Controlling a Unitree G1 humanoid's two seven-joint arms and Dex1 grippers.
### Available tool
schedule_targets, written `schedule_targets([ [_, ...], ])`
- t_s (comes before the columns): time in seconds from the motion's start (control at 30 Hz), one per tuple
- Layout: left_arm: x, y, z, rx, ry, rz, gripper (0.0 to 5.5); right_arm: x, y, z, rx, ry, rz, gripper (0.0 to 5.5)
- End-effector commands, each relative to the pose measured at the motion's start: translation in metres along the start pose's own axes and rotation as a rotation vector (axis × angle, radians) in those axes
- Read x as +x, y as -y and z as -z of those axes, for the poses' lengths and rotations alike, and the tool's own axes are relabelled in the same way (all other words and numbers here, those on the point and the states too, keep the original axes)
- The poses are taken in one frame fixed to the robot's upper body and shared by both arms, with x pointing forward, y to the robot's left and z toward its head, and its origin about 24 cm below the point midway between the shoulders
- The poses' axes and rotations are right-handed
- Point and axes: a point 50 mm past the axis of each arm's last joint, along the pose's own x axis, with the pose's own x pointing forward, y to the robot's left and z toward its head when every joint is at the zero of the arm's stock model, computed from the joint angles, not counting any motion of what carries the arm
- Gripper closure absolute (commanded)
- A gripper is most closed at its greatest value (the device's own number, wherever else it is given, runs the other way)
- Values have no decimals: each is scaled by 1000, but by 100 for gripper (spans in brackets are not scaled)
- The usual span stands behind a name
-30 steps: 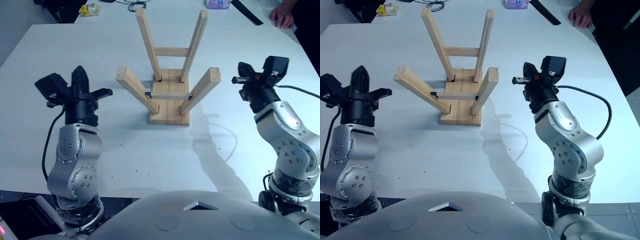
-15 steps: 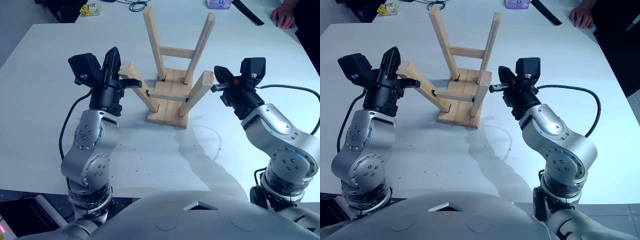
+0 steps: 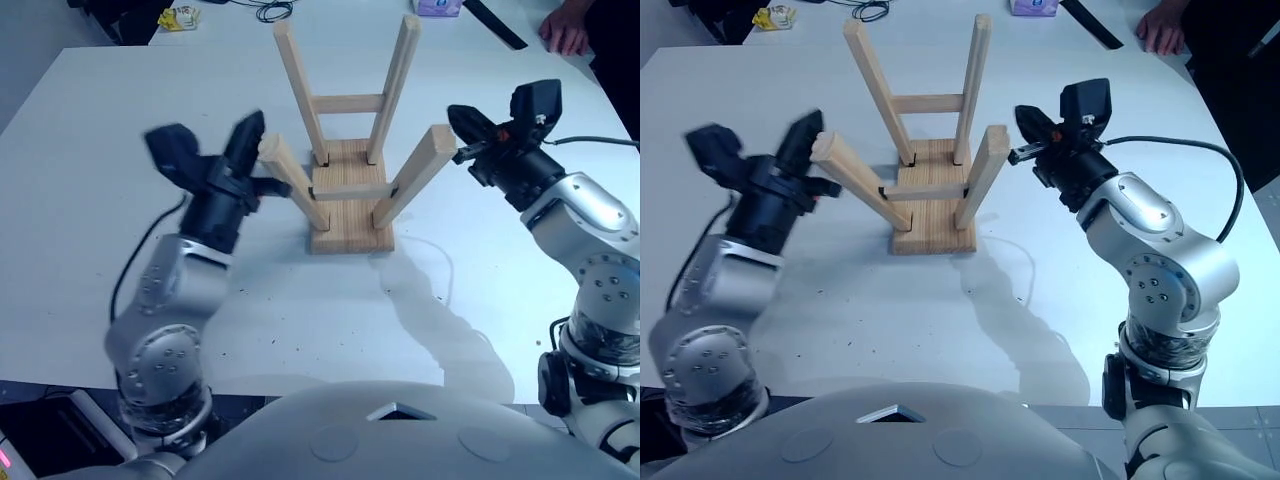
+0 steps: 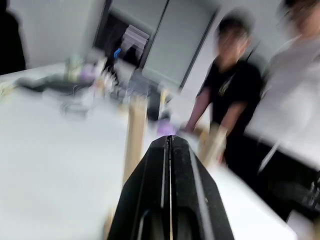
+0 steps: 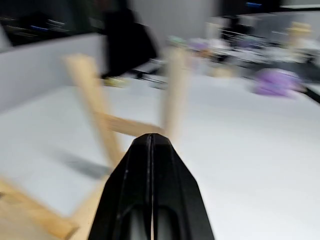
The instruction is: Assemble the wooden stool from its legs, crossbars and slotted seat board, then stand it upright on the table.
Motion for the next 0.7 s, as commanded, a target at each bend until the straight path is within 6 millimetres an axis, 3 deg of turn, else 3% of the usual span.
schedule_targets([
  [0.03,9,6,-33,16,130,64,548,-3,0,-22,-17,104,-83,550],
  [0.17,11,24,-21,-3,86,132,548,-1,1,-32,-45,170,-76,550],
  [0.3,14,37,-20,-18,82,224,548,0,-3,-57,86,360,-132,550],
  [0.5,24,44,-23,30,88,367,548,4,-29,-70,217,461,-350,550],
  [0.7,31,46,-29,45,151,427,548,6,-40,-78,280,516,-442,550],
])
